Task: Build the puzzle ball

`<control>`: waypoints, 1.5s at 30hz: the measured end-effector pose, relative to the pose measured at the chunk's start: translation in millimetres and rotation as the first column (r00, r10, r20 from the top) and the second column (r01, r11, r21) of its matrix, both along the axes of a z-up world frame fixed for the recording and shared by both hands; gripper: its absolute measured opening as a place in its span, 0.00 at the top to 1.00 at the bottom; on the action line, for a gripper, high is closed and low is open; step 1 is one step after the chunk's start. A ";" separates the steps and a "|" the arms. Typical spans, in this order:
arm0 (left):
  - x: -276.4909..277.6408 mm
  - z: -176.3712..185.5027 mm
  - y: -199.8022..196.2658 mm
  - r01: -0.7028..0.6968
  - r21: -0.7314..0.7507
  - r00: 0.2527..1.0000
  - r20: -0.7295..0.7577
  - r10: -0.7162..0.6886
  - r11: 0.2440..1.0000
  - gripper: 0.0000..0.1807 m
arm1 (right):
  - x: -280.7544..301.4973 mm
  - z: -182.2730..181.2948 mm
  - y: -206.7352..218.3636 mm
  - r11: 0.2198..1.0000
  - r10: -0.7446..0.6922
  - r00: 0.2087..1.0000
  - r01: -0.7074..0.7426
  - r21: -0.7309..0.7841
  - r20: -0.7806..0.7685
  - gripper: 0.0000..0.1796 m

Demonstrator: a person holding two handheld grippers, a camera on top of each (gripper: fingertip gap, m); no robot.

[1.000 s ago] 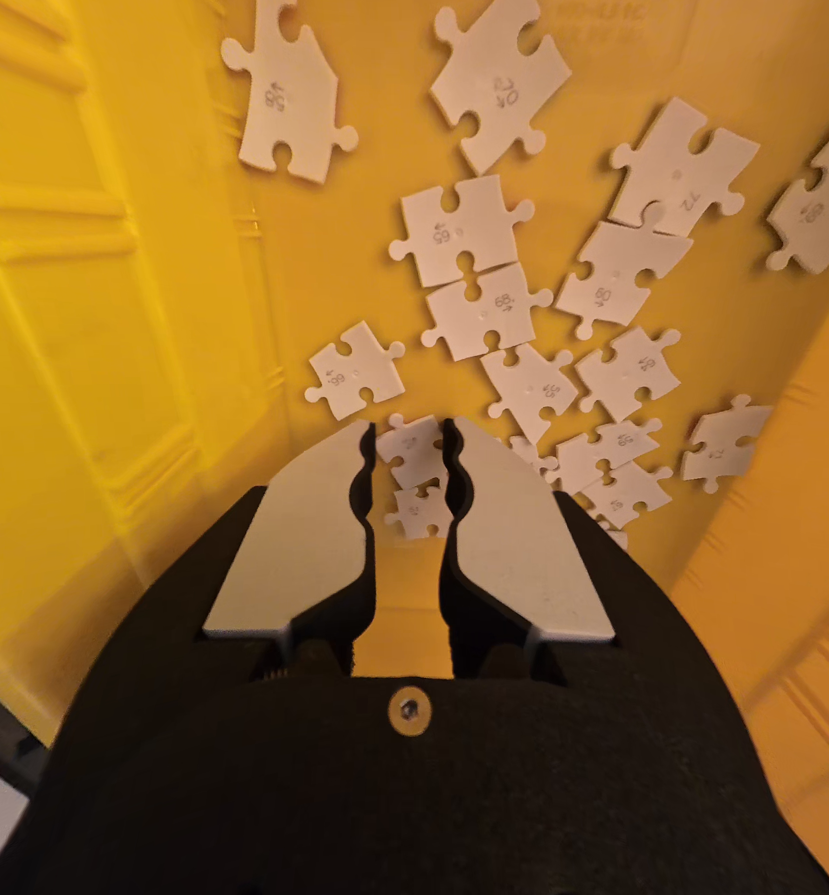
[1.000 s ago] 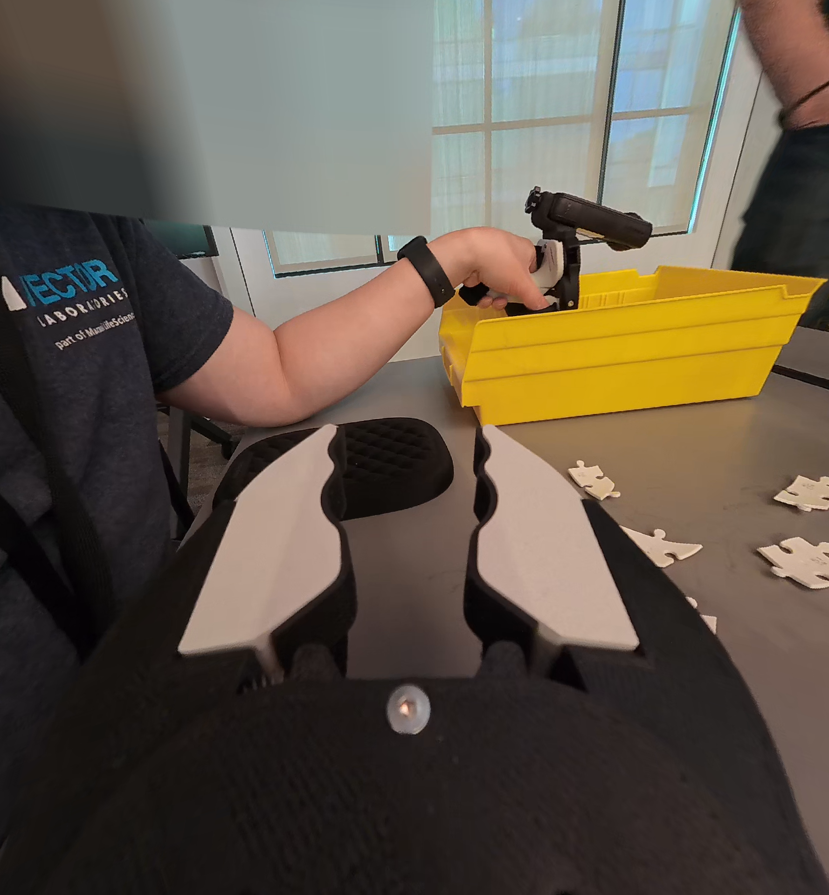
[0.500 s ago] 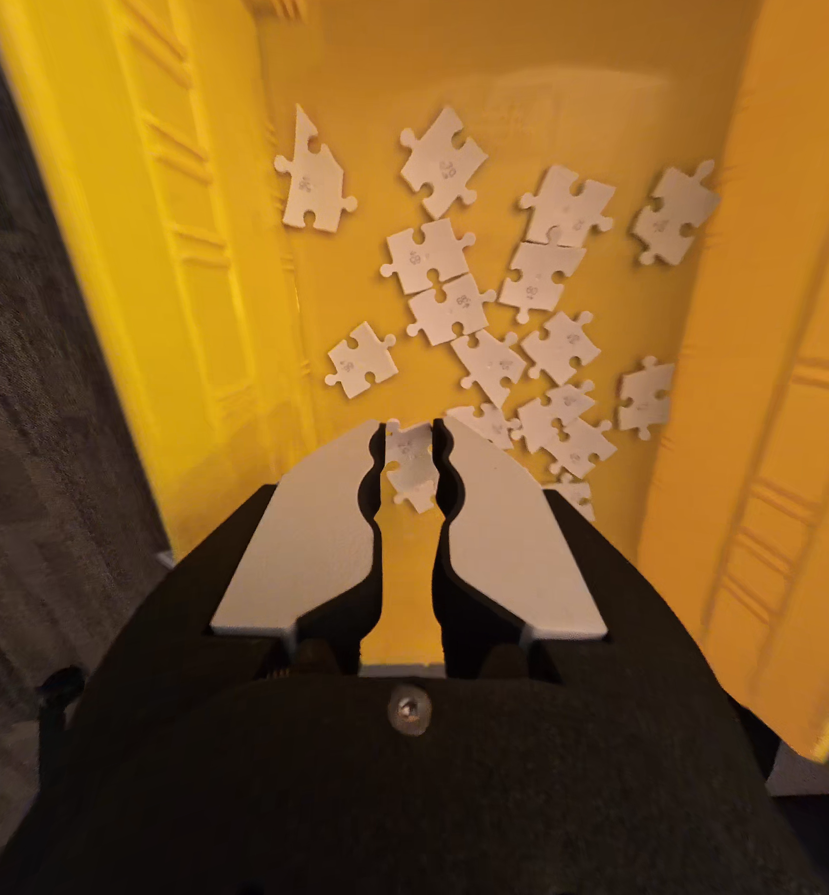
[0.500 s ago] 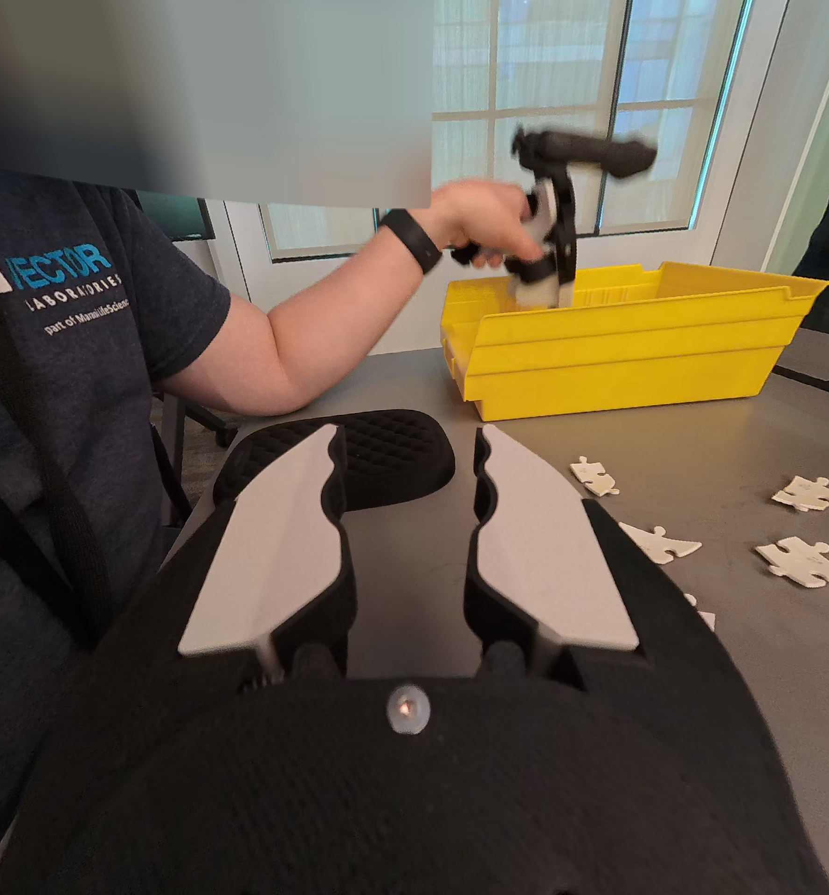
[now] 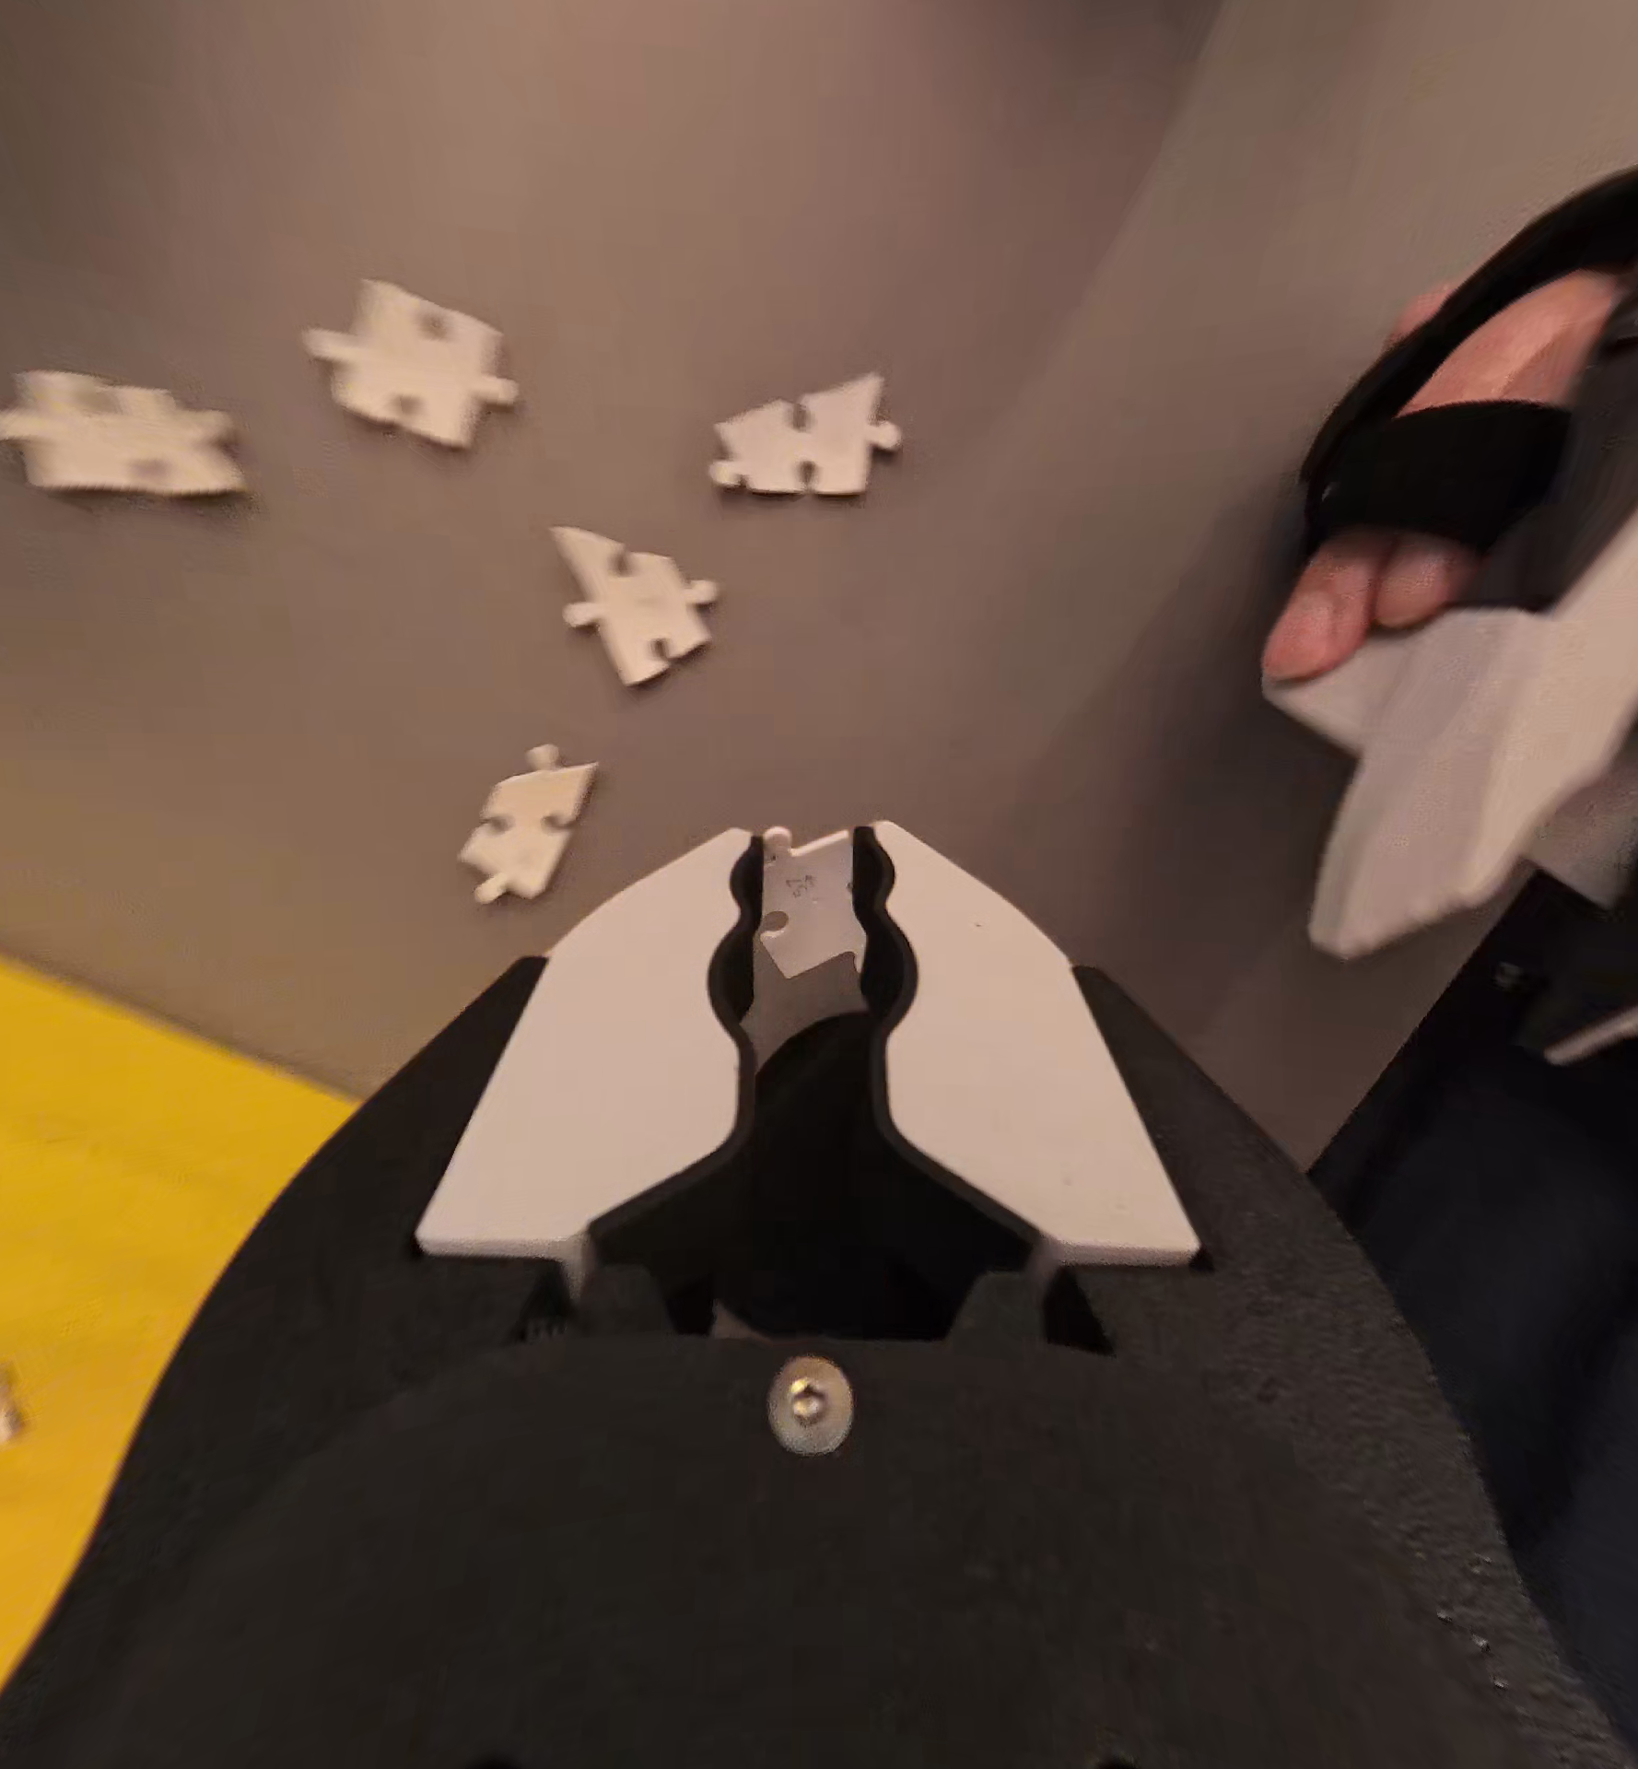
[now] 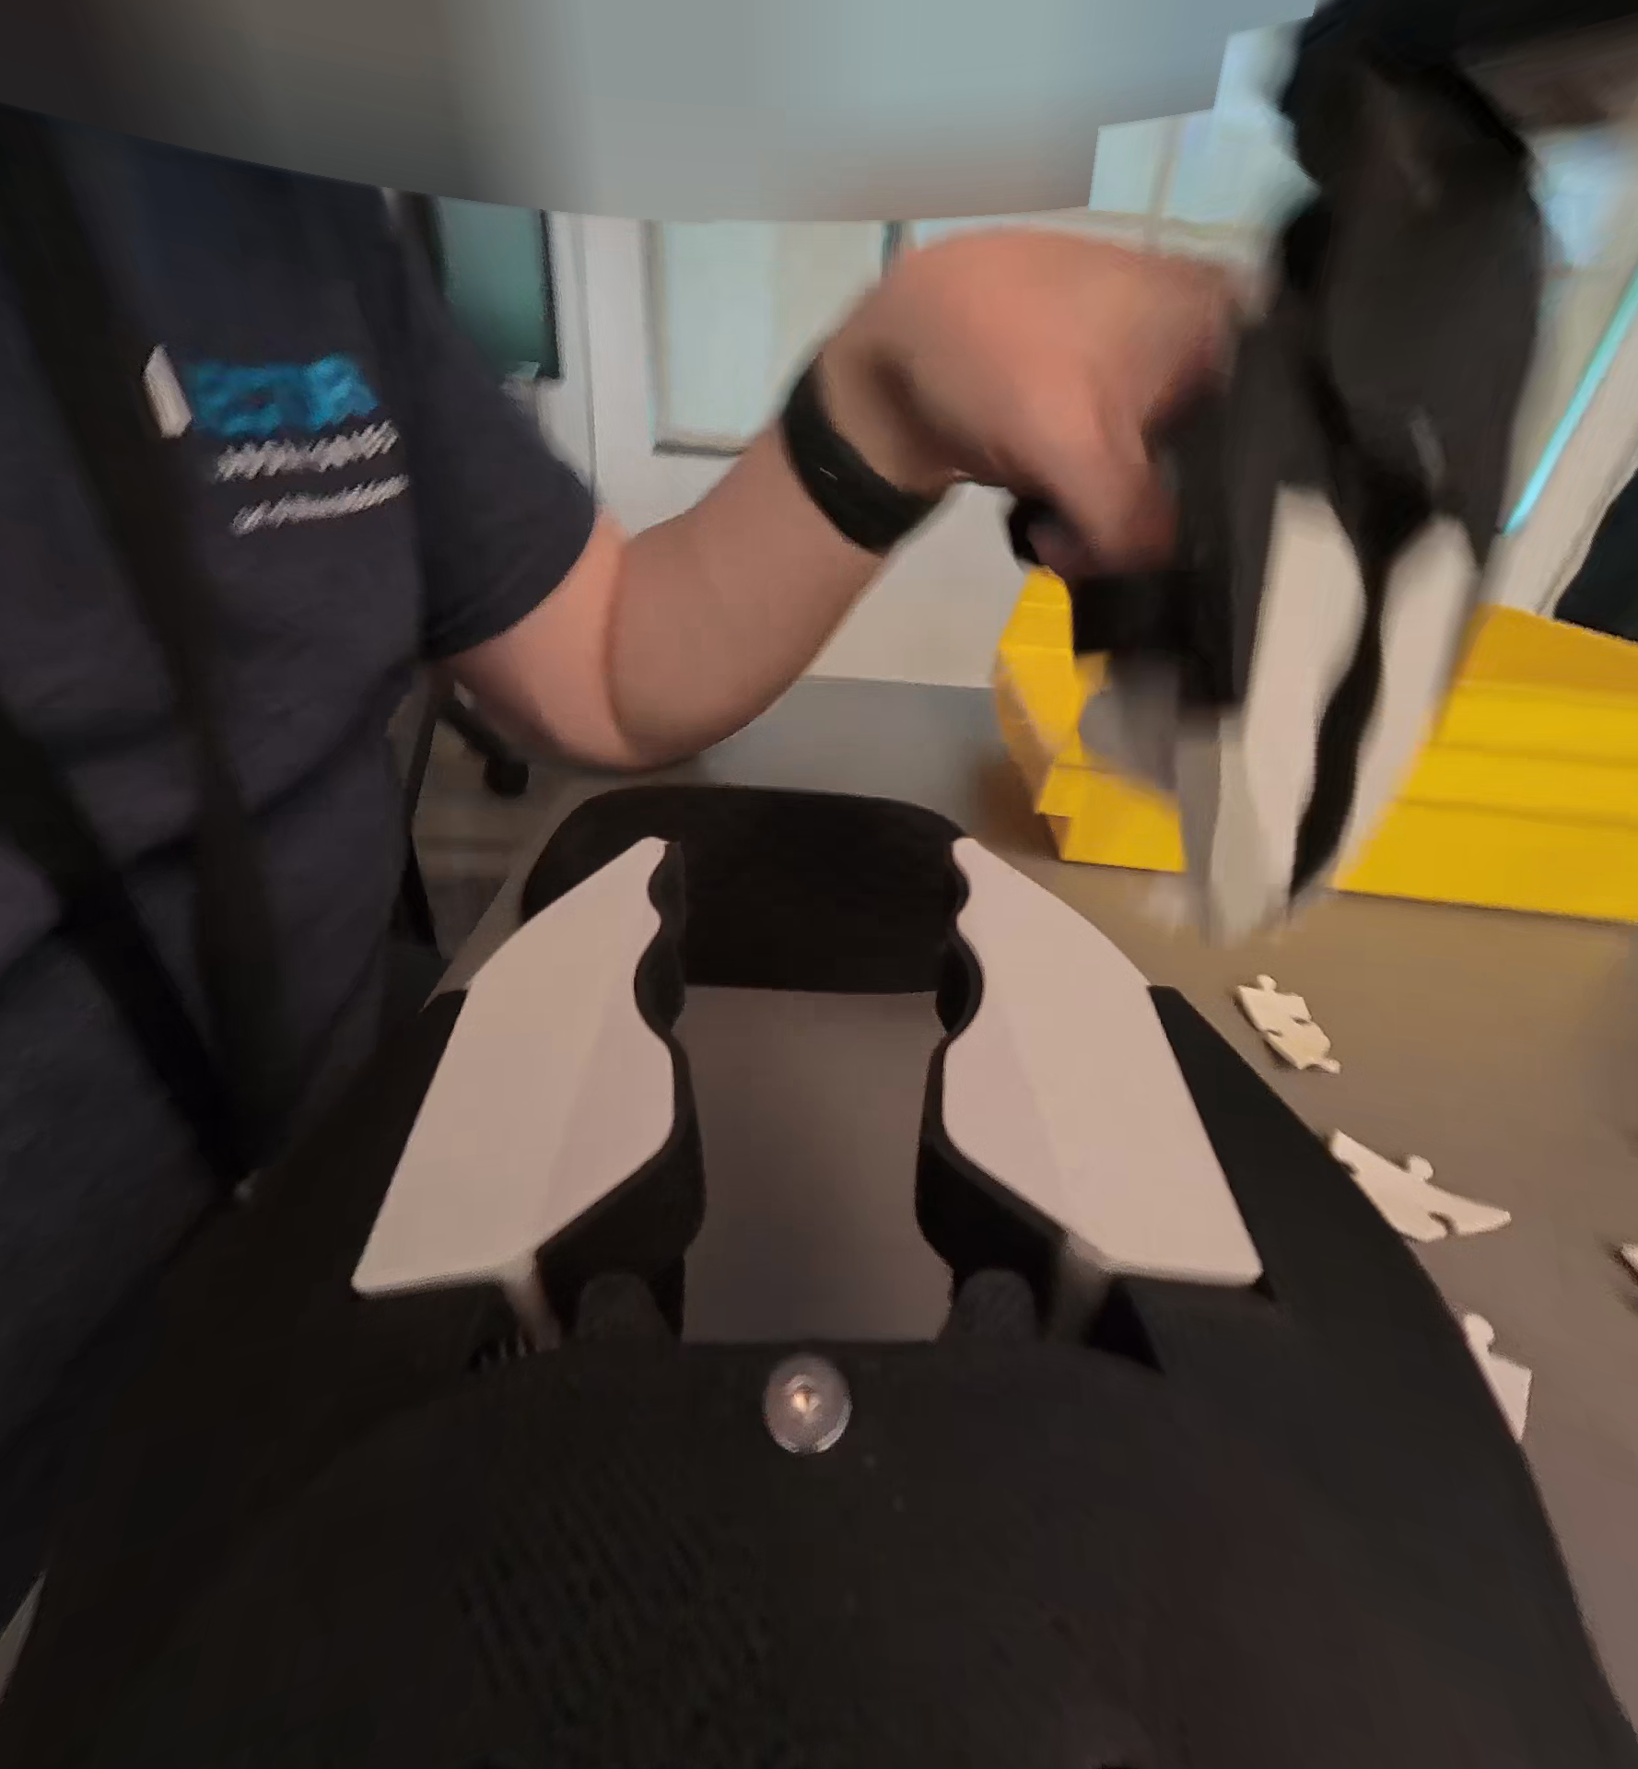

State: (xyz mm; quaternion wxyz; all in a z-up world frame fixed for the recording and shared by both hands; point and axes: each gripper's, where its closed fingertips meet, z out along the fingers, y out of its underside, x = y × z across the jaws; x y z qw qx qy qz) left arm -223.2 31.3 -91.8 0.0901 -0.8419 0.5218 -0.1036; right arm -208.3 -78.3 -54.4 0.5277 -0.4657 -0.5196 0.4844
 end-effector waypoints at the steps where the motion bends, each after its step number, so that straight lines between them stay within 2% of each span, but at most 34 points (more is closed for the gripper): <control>1: 6.5 -14.2 -8.1 0.039 -0.039 0.999 -0.026 -0.040 0.998 0.90 | -0.6 -1.8 -3.9 1.000 0.005 1.000 -0.005 0.025 0.015 0.72; 5: 13.3 -46.3 -16.8 0.068 -0.090 0.993 -0.087 -0.076 0.994 0.90 | 0.1 -4.6 -7.2 0.999 0.003 0.999 -0.005 0.044 0.039 0.72; 11: 9.6 -62.6 -0.2 0.012 -0.060 0.991 -0.129 -0.019 0.998 0.90 | -1.5 -6.8 -8.6 0.999 0.013 0.998 -0.015 0.041 0.058 0.72; 16: 6.6 -64.7 3.9 0.021 -0.034 0.989 -0.147 -0.025 0.999 0.90 | -0.6 -5.5 -6.5 1.000 0.012 0.999 -0.013 0.020 0.048 0.71; 18: 5.2 -62.9 6.0 0.038 -0.005 0.987 -0.157 -0.039 0.999 0.81 | -0.2 -5.0 -5.7 1.000 0.013 0.999 -0.013 0.010 0.044 0.72; 21: 12.2 -43.1 7.1 0.040 0.010 0.997 -0.060 -0.040 0.999 0.80 | 0.1 -4.8 -5.2 1.000 0.011 0.999 -0.012 0.006 0.041 0.71; 24: 9.6 6.8 13.5 0.020 0.037 0.992 0.126 -0.025 0.999 0.79 | 0.1 -4.7 -5.4 1.000 0.012 0.999 -0.012 0.008 0.042 0.71; 26: -13.6 51.0 32.5 -0.061 0.103 0.966 0.256 0.033 0.993 0.78 | 0.0 -4.8 -5.3 1.000 0.011 0.999 -0.011 0.007 0.042 0.71; 28: -61.5 81.9 63.5 -0.225 0.175 0.931 0.327 0.159 0.959 0.78 | 0.1 -4.8 -4.7 1.000 0.011 0.999 -0.011 0.001 0.043 0.71; 31: -161.1 82.2 109.2 -0.462 0.286 0.884 0.228 0.408 0.840 0.78 | -0.2 -4.6 -4.3 1.000 0.012 0.999 -0.012 -0.005 0.041 0.71; 33: -210.9 71.1 132.7 -0.533 0.354 0.844 0.157 0.513 0.769 0.77 | -0.7 -4.4 -4.4 1.000 0.014 0.999 -0.014 -0.008 0.038 0.71; 35: -241.6 57.1 148.4 -0.552 0.404 0.816 0.081 0.572 0.730 0.78 | -0.7 -4.3 -4.1 1.000 0.015 0.999 -0.014 -0.012 0.038 0.71; 41: -278.1 33.4 156.6 -0.443 0.524 0.775 -0.185 0.605 0.728 0.78 | 0.1 -3.3 -3.4 1.000 0.012 0.999 -0.011 -0.015 0.030 0.71; 43: -278.6 30.2 156.7 -0.413 0.538 0.767 -0.229 0.599 0.735 0.79 | 0.6 -2.6 -2.3 1.000 0.011 1.000 -0.011 -0.026 0.024 0.71; 45: -269.9 22.0 154.8 -0.411 0.495 0.794 -0.219 0.568 0.765 0.81 | 1.4 -1.4 -0.7 0.999 0.010 1.000 -0.010 -0.041 0.014 0.71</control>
